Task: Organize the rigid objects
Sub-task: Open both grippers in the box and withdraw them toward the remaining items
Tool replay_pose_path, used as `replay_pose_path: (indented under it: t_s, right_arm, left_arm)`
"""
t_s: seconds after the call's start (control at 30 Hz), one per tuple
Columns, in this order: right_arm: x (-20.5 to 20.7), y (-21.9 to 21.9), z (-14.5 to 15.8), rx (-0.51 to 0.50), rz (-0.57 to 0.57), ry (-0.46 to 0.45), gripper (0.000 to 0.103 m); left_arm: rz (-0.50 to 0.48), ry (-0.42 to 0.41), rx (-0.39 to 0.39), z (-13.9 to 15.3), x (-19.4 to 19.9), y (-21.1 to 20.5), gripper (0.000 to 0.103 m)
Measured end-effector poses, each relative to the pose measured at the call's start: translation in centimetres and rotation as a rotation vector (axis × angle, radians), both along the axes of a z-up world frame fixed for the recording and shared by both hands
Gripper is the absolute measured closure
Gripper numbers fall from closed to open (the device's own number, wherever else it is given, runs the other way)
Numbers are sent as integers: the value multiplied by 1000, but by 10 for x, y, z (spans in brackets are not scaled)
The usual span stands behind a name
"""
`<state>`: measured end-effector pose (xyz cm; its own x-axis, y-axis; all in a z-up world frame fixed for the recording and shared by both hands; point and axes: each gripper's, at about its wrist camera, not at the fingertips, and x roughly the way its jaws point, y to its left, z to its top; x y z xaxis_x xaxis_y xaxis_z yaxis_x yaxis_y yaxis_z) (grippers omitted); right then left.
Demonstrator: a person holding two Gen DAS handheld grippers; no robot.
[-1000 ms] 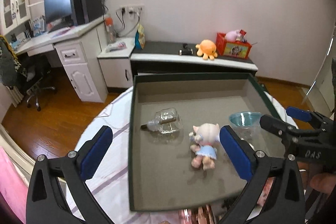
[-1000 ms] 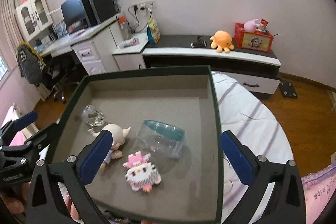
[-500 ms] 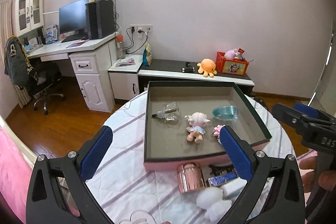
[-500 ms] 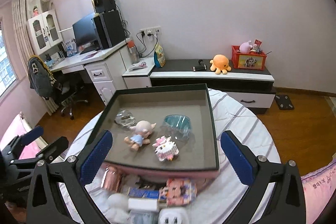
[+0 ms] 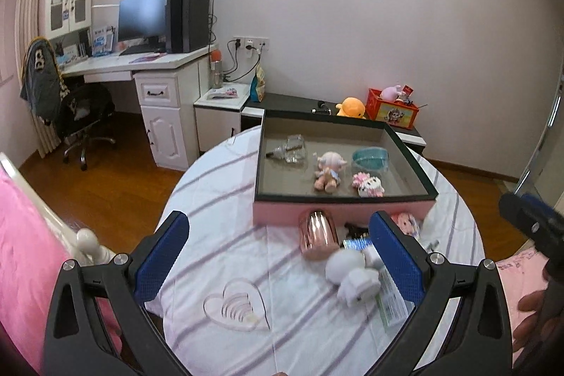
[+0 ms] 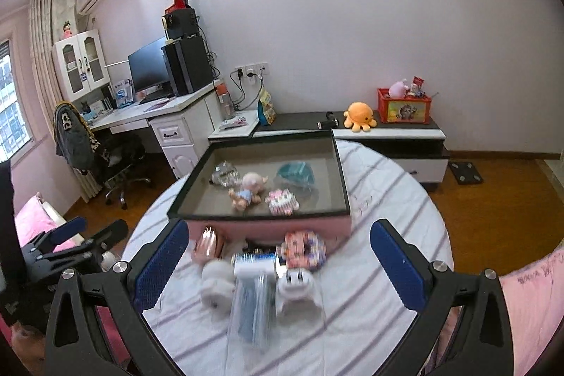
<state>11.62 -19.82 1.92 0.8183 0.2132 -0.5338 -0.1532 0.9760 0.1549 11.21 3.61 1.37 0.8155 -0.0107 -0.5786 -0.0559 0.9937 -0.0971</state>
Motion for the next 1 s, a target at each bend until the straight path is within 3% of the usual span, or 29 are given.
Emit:
replay_pose_path:
  t_s: [0.3, 1.0]
  right_arm:
    - [-21, -6, -23, -11, -18, 48, 0]
    - [-25, -12, -25, -20, -30, 64, 0]
  left_arm:
    - [-6, 10, 1, -5, -26, -4, 0]
    - [-23, 50, 10, -16, -26, -14, 0]
